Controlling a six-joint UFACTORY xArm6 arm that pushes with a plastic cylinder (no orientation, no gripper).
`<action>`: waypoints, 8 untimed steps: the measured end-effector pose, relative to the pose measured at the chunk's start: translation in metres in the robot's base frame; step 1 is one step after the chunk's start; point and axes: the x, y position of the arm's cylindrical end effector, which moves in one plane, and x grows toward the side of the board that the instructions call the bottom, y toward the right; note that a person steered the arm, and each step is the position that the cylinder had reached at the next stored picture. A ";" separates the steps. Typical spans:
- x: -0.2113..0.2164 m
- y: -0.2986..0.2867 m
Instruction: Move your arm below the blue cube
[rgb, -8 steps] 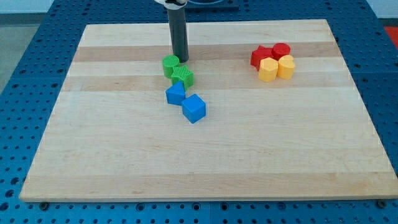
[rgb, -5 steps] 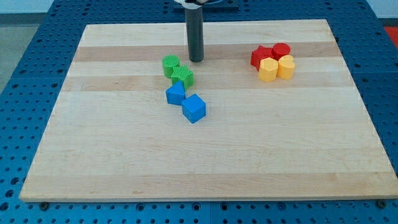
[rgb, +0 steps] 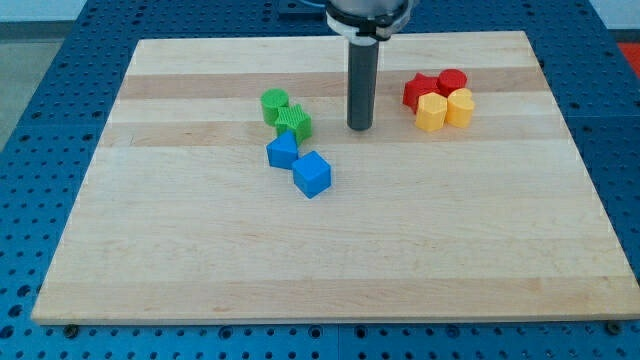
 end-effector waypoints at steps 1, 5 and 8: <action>0.021 0.000; 0.094 0.000; 0.123 -0.042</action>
